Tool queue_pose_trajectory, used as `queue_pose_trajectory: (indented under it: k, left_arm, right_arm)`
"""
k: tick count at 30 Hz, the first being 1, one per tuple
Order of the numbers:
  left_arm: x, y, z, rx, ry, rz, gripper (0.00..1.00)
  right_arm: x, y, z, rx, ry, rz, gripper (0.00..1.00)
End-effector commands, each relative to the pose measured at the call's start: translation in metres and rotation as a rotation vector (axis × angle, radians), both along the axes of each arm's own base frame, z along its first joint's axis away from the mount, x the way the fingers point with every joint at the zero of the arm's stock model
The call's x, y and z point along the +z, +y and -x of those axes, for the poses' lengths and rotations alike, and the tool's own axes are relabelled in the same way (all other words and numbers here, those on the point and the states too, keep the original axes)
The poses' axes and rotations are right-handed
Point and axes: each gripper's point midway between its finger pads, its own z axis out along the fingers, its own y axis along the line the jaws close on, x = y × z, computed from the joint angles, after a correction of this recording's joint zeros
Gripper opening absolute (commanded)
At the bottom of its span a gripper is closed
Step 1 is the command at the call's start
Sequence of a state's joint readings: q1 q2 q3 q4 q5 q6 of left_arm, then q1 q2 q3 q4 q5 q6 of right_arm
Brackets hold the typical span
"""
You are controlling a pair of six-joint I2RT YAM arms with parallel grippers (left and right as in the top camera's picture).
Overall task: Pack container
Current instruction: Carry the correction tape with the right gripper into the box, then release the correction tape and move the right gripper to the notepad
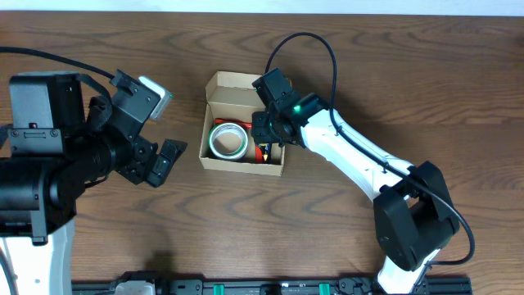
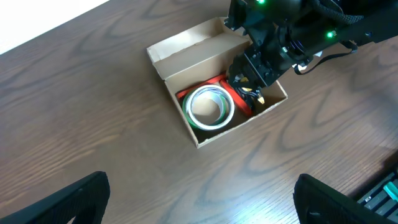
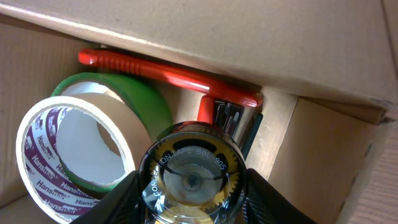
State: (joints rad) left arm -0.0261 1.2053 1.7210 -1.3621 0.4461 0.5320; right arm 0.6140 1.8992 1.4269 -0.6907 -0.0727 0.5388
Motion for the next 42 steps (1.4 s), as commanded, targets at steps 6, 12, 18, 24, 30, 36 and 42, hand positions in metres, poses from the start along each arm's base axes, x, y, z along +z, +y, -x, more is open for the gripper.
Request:
queue_pose_trajectory:
  k: [6,12,18,24,30,36,42]
  left_arm:
    - [0.005,-0.001,0.000,-0.014,-0.015,0.005,0.95]
    - [0.005,-0.001,0.000,-0.014,-0.015,0.005,0.95]
    - [0.005,-0.001,0.000,-0.014,-0.015,0.005,0.95]
    - [0.005,-0.001,0.000,-0.014,-0.015,0.005,0.95]
    - [0.005,-0.001,0.000,-0.013,-0.015,0.005,0.95]
    - [0.005,-0.001,0.000,-0.014,-0.015,0.005,0.95]
    - [0.005,-0.001,0.000,-0.014,-0.015,0.005,0.95]
  right_arm:
    - [0.003,0.009,0.002,0.005,-0.004,-0.005,0.61]
    - [0.062,0.000,-0.016,0.007,-0.092,-0.064,0.75]
    - [0.137,-0.061,-0.033,-0.035,-0.233,0.035,0.83]
    - [0.163,-0.170,-0.041,-0.206,-0.263,0.190,0.90]
    - [0.136,-0.249,-0.043,-0.306,-0.155,0.272,0.91]
    - [0.083,-0.253,-0.037,-0.246,-0.025,0.290,0.95]
    - [0.022,-0.233,-0.026,-0.186,0.108,0.225,0.95]
